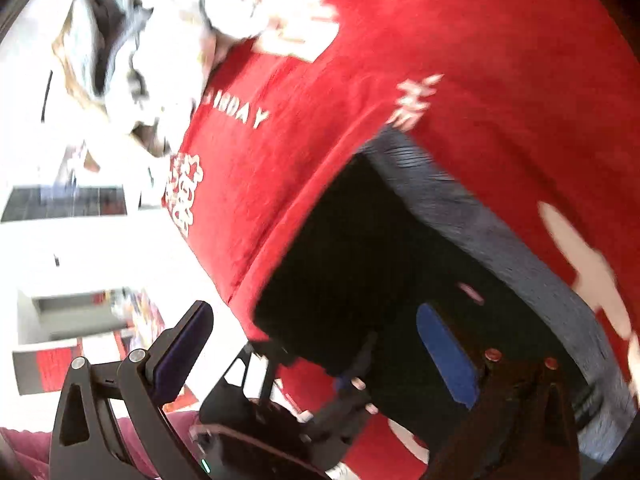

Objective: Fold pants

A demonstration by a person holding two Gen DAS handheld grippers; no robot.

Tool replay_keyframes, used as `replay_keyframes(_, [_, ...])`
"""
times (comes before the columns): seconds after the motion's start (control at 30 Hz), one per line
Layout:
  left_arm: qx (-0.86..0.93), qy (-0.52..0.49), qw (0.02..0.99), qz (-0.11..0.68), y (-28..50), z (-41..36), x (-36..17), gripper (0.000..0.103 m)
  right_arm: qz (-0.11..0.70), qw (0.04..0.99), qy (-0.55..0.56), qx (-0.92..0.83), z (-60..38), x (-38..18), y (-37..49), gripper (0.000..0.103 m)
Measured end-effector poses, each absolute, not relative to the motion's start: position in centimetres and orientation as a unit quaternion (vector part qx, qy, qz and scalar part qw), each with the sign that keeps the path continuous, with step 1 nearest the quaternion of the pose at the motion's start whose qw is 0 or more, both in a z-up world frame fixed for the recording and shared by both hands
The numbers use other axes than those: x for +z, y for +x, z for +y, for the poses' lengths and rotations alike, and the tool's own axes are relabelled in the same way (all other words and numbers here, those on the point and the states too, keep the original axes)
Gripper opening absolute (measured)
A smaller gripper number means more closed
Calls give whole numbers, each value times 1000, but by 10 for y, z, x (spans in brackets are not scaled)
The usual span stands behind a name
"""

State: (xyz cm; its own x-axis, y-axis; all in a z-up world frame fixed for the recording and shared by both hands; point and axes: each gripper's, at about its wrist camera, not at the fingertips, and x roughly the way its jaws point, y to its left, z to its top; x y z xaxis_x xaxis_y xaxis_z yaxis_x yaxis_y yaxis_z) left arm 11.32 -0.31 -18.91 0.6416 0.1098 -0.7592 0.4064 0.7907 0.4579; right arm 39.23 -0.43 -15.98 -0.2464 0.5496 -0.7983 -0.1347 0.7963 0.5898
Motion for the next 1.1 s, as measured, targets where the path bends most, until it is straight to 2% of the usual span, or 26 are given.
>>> replay_keyframes(0.1, [-88,302,853,417,115,-1,-186,39,766,569,113,277,19,-179,397,101])
replay_keyframes(0.13, [-88,300,853,418,116,-1,-185,39,775,564,104,266,20,-185,398,89])
replay_keyframes(0.17, [-93,294,853,422,117,-1,-185,39,782,559,100,257,20,-191,397,73])
replay_keyframes(0.2, [-98,291,851,426,118,-2,-184,39,789,550,106,253,18,-197,395,31])
replay_keyframes(0.23, [-100,292,852,423,117,-3,-183,39,789,545,127,254,14,-200,395,23])
replay_keyframes(0.5, [-150,293,874,357,96,-41,-118,39,701,598,271,278,-74,-151,363,21])
replay_keyframes(0.77, [-245,259,881,311,61,-125,-52,39,576,662,398,268,-215,-83,289,21])
replay_keyframes(0.93, [-303,268,864,301,33,-187,-45,39,533,693,426,231,-301,-61,236,23])
replay_keyframes(1.1, [-351,291,836,305,-3,-251,-62,39,511,696,468,187,-372,-81,177,24])
